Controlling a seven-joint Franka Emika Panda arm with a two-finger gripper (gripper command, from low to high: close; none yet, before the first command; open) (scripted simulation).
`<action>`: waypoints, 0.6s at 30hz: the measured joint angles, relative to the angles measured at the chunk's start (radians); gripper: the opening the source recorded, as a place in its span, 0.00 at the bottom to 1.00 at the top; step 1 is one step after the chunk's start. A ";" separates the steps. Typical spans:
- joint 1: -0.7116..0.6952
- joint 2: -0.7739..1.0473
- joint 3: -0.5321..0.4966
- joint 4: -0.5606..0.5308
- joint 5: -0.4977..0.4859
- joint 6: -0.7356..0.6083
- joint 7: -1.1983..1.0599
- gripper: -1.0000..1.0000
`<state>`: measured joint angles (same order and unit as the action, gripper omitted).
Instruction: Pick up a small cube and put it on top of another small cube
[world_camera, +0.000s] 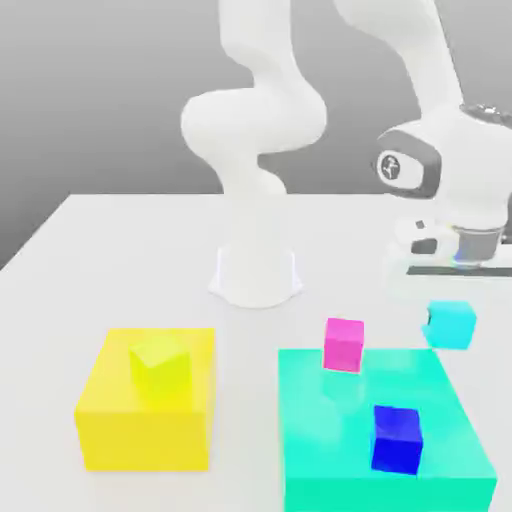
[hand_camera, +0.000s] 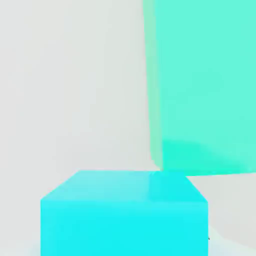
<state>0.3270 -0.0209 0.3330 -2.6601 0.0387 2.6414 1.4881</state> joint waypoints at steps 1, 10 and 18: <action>-0.021 0.003 -0.014 0.032 -0.003 -0.029 -0.024 0.00; -0.189 0.032 -0.144 0.322 -0.033 -0.292 -0.241 0.00; -0.213 0.152 -0.158 0.313 -0.072 -0.165 -0.238 1.00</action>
